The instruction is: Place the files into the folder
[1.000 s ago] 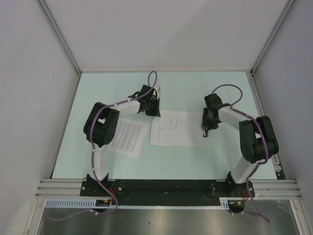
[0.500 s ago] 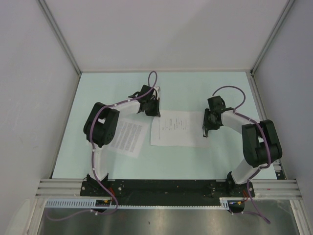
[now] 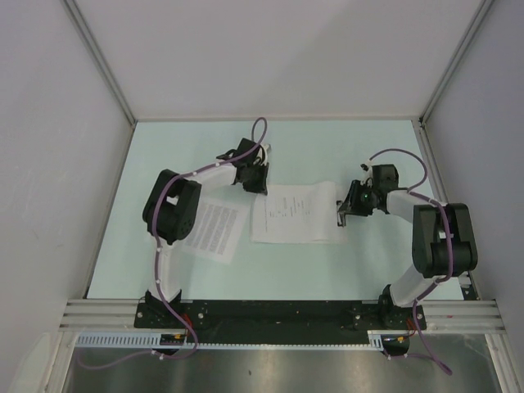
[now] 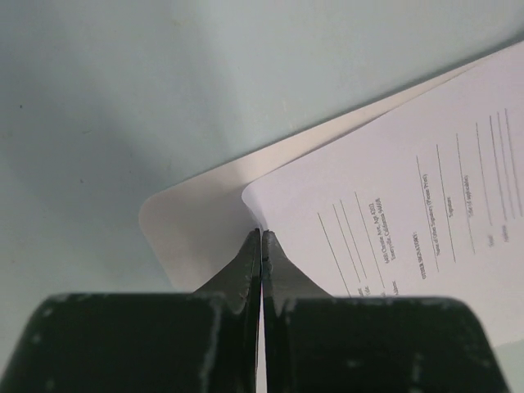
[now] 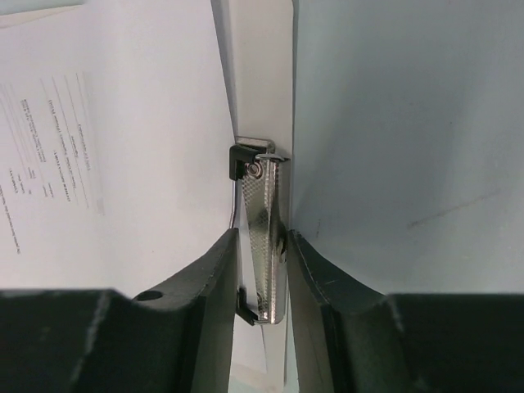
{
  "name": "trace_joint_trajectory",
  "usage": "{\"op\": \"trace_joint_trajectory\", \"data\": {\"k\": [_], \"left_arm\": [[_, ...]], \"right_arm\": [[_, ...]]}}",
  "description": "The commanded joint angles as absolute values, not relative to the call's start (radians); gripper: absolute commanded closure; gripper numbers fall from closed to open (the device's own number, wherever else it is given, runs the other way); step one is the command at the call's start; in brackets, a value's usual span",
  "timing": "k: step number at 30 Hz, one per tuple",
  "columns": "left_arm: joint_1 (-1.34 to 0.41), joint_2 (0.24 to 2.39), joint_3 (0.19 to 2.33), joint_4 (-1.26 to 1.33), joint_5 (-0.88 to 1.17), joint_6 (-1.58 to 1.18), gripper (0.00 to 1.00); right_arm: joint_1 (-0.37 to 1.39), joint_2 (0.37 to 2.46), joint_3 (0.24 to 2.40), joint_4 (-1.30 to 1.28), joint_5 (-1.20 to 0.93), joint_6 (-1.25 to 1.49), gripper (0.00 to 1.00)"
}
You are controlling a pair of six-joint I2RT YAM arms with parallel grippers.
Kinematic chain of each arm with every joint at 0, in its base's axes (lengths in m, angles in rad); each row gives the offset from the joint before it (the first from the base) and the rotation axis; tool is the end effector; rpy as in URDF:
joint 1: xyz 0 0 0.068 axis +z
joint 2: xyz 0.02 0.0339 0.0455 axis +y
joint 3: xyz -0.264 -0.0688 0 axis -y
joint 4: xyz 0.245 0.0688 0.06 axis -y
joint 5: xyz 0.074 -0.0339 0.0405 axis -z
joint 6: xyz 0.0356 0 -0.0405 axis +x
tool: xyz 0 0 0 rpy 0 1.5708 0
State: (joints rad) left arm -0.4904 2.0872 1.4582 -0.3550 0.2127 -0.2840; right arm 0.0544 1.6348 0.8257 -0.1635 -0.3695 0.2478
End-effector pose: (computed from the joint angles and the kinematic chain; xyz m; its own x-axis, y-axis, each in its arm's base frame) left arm 0.3881 -0.2157 0.1569 -0.8630 0.1503 -0.4823 0.3351 0.8848 -0.3239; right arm 0.3086 0.0297 0.1525 -0.8622 0.1821 -0.4728 -0.0437 0.9030 0.4274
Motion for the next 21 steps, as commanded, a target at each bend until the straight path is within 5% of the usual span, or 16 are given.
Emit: {"op": "trace_joint_trajectory", "data": {"k": [1,9,17,21], "left_arm": [[-0.499,2.126,1.538,-0.403,0.218,-0.235,1.00],[-0.499,2.134,1.560,-0.428,0.206,-0.224,1.00],[-0.499,2.095,1.491,-0.388,0.224,-0.273,1.00],[-0.499,2.068,1.482,-0.393,0.193,-0.273,1.00]], "right_arm": [[0.031,1.652,0.802,-0.118,-0.520,0.232,1.00],[0.049,1.619,0.810,-0.150,-0.418,0.238,0.99],[0.247,1.529,0.972,-0.428,0.068,0.348,0.38],[0.343,1.558,1.035,-0.527,0.250,0.413,0.32]]}}
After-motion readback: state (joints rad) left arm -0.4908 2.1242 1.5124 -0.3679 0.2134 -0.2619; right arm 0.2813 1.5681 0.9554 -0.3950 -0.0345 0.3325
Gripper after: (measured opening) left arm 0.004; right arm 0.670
